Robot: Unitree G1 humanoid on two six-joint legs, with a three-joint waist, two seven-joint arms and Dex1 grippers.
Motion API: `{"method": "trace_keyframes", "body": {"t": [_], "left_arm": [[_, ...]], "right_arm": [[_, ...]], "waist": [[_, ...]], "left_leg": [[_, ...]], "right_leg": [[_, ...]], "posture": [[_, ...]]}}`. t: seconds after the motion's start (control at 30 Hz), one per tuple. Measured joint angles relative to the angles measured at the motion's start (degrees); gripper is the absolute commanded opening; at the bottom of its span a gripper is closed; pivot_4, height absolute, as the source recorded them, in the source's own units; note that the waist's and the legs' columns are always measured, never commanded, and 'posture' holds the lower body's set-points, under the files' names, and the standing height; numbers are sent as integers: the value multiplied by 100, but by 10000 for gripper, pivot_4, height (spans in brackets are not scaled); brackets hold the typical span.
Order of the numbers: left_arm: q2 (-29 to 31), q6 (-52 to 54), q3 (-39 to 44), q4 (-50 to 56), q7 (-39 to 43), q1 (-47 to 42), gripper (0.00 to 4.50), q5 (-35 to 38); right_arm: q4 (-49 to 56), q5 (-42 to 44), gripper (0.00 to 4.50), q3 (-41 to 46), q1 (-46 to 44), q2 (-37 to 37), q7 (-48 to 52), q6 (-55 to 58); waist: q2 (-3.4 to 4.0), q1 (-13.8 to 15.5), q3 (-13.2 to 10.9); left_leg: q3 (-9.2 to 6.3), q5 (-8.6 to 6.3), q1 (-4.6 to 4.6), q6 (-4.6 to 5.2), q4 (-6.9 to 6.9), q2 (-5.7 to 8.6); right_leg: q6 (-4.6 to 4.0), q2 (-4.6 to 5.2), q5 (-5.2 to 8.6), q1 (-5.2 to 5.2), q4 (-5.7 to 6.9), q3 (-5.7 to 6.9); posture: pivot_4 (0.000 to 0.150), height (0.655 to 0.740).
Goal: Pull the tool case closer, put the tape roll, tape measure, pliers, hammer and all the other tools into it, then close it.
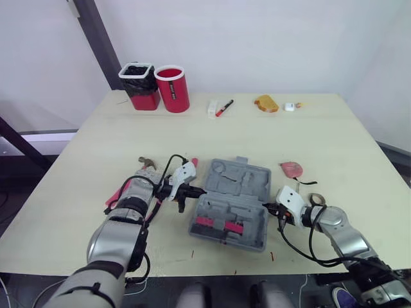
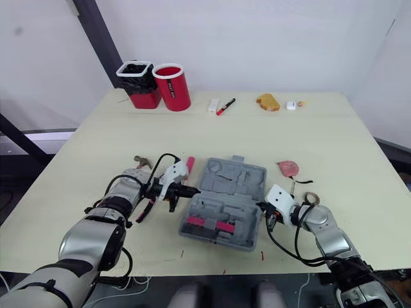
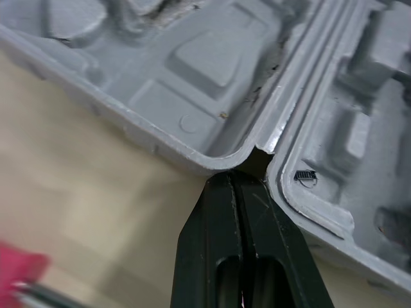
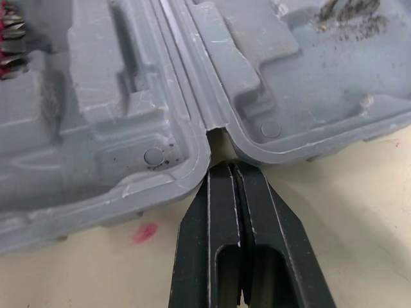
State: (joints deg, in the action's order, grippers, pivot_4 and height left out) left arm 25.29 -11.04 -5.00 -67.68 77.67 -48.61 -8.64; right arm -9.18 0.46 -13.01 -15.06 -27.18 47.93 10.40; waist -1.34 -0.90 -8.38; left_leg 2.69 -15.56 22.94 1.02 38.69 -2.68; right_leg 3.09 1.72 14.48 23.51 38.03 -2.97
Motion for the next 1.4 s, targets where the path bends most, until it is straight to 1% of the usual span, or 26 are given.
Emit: {"method": "trace_keyframes", "body": {"t": [0.1, 0.17, 0.23, 0.33, 0.5, 0.63, 0.73, 1.0, 1.4], "left_arm": [[61, 230, -17, 555, 269, 348, 499, 125], [76, 345, -20, 746, 340, 460, 499, 172], [127, 657, -59, 1311, 382, 746, 499, 231], [171, 1016, -140, 1835, 390, 990, 499, 324], [425, 2075, -342, 3244, 524, 1657, 499, 524], [570, 2489, -469, 3972, 537, 2034, 499, 638], [622, 2632, -510, 4217, 500, 2174, 499, 689], [715, 2672, -630, 4357, 373, 2248, 499, 822], [938, 2344, -821, 4397, 475, 2296, 499, 883]], "right_arm": [[-100, 1, 0, 2, -63, -15, 104, -71], [-117, 1, 0, 2, -82, -23, 143, -73], [-166, 7, 0, 0, -137, -54, 266, -83], [-218, 12, 0, 3, -162, -98, 385, -109], [-204, 99, 0, 4, -153, -186, 598, -120], [-48, 153, 0, 7, -13, -256, 671, -80], [82, 197, 0, 7, 105, -297, 694, -18], [435, 240, 0, 6, 331, -368, 787, 239], [884, 412, 0, -8, 635, -375, 826, 650]], "waist": [[1, -2, 0], [1, -1, 0], [3, -10, 2], [4, -3, 2], [5, -20, 3], [5, -3, 3], [6, 1, 3], [7, 1, 4], [8, -5, 5]], "left_leg": [[1, 0, -2, 0, 0, 0], [1, 0, -2, 0, 0, -1], [3, 0, -4, 0, 0, -1], [2, 0, -4, 0, 0, -2], [3, 0, -6, 0, 0, -3], [3, 0, -7, 0, 0, -3], [4, 0, -9, 0, 0, -3], [4, 0, -10, 0, 0, -3], [5, 0, -11, 0, 0, -4]], "right_leg": [[0, 0, 0, 0, 1, -2], [0, 0, 0, 0, 2, -2], [0, 0, 0, 0, 2, -5], [0, 0, 0, -1, 3, -4], [-1, -1, 0, 0, 5, -5], [-1, -1, 1, -1, 5, -6], [-1, 0, 0, -2, 5, -6], [-2, -1, 1, -2, 6, -6], [-2, -2, 1, -2, 6, -6]], "posture": [[1500, 7400], [1500, 7400], [1500, 7400], [1500, 7400], [1500, 7400], [1500, 7400], [1500, 7400], [1500, 7400], [1500, 7400]]}}
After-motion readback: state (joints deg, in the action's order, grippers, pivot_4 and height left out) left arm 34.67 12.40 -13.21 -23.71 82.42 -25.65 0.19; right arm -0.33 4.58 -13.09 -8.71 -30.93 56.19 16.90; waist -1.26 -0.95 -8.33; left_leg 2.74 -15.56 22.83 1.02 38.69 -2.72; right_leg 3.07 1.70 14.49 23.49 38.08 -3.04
